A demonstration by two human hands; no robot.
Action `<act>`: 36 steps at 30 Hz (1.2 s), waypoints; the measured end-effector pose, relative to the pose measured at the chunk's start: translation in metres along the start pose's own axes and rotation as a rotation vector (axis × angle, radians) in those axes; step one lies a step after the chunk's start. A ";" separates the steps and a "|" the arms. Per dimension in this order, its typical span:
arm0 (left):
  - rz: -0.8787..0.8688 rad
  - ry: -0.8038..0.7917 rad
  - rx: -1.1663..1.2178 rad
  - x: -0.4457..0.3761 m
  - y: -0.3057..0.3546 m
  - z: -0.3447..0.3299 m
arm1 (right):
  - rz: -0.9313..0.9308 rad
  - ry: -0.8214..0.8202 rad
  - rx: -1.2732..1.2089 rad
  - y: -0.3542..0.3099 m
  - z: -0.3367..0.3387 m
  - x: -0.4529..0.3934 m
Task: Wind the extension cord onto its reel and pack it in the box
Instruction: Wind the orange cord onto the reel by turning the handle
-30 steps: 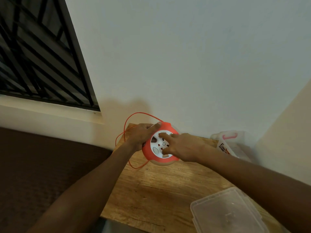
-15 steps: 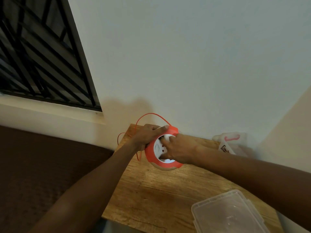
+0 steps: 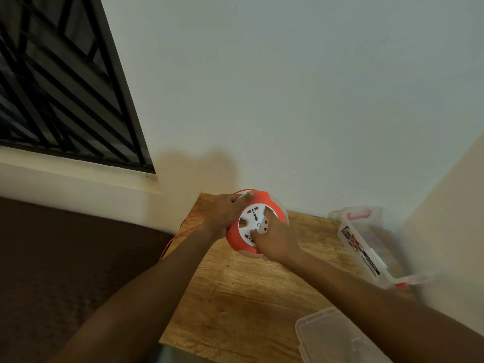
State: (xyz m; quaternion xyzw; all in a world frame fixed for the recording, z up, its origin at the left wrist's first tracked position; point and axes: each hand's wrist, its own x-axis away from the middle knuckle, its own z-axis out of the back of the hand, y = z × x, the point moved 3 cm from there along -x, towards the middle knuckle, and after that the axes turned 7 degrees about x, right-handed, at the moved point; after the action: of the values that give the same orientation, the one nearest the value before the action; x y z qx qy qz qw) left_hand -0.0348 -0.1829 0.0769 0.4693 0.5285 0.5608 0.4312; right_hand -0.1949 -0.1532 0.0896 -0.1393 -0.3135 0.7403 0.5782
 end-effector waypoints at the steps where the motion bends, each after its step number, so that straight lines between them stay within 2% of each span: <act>1: 0.006 -0.009 0.002 -0.001 -0.003 0.000 | 0.011 -0.015 0.016 0.001 0.000 0.002; 3: 0.032 -0.022 0.019 -0.001 -0.006 0.000 | 0.139 0.083 0.350 0.002 0.009 0.003; 5: 0.065 -0.039 0.017 -0.003 -0.006 0.000 | 0.360 0.217 0.778 0.001 0.023 0.006; 6: 0.080 -0.053 -0.001 -0.005 -0.005 0.001 | 0.490 0.218 0.926 -0.001 0.029 0.007; 9: 0.089 -0.082 -0.041 -0.007 -0.004 0.002 | 0.805 0.025 1.183 -0.005 0.038 0.011; 12: 0.096 -0.140 -0.096 -0.010 -0.002 -0.002 | 0.951 -0.107 1.297 -0.006 0.036 0.008; 15: 0.098 -0.175 -0.118 -0.013 -0.002 -0.003 | 0.959 -0.122 1.362 -0.011 0.039 0.004; 24: 0.119 -0.185 -0.095 -0.015 0.000 -0.001 | 0.805 -0.085 1.431 -0.024 0.039 -0.002; 30: 0.122 -0.186 -0.032 -0.010 0.001 -0.001 | 0.674 -0.053 1.374 -0.029 0.031 0.001; 36: 0.133 -0.152 0.038 -0.007 0.002 -0.002 | 0.619 0.011 1.367 -0.027 0.025 -0.002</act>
State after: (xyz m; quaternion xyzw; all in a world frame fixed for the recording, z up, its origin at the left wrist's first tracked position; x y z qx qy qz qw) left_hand -0.0357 -0.1904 0.0788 0.5525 0.4726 0.5409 0.4230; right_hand -0.1876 -0.1587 0.1250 0.1653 0.2726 0.8981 0.3031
